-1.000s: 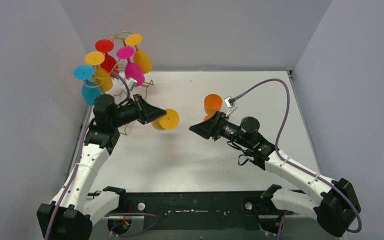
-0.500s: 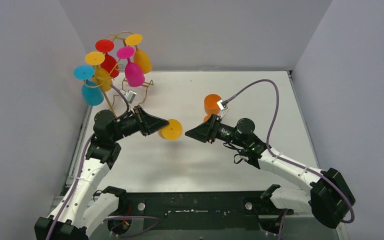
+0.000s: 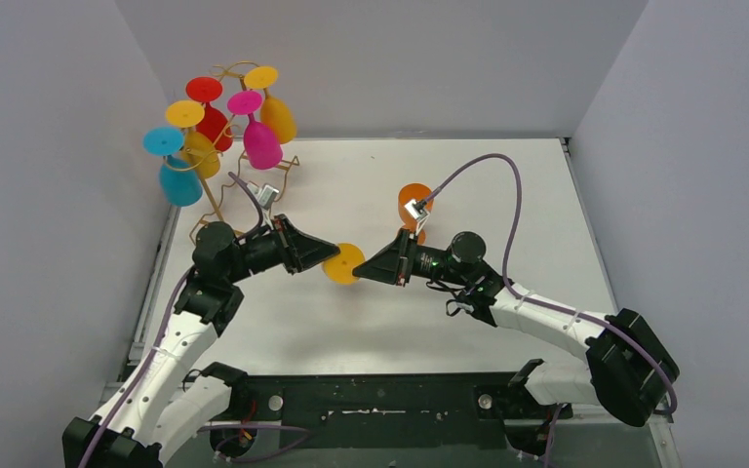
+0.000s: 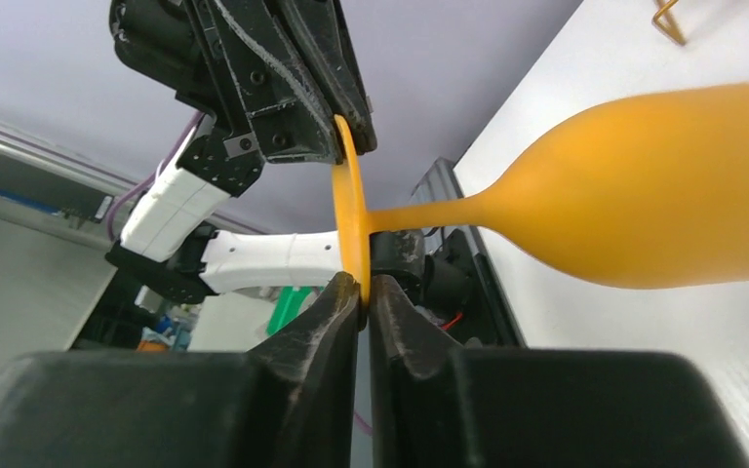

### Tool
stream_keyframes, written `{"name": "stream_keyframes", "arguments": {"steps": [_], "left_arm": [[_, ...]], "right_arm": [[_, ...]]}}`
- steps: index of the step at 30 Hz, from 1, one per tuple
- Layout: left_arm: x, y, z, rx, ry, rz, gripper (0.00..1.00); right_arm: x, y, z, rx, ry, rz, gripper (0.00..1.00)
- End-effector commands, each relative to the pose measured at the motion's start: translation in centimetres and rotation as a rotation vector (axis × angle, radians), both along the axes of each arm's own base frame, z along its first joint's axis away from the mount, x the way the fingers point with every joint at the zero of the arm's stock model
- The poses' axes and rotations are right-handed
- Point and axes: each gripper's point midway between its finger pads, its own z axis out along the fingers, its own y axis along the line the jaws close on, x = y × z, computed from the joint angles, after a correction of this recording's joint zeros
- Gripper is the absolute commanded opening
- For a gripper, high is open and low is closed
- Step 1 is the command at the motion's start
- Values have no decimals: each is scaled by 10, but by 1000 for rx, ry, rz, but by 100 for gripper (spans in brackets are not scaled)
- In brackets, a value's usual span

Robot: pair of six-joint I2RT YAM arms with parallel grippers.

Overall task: Take the wine glass off the wine glass rack
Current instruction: Place the wine glass at the center of the board.

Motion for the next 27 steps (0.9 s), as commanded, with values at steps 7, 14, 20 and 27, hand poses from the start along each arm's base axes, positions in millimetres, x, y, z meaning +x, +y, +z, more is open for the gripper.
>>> {"name": "stream_keyframes", "arguments": {"steps": [7, 14, 20, 27], "left_arm": [[-12, -6, 2, 47, -63, -98, 23], [-26, -6, -10, 72, -42, -157, 49], [-44, -9, 15, -75, -104, -215, 50], [-59, -19, 17, -99, -90, -284, 36]], "right_arm": [[0, -4, 46, 119, -167, -28, 0], [2, -10, 44, 63, -223, -74, 0], [3, -10, 35, 2, -256, -69, 0], [-4, -7, 44, 9, -329, -45, 0]]}}
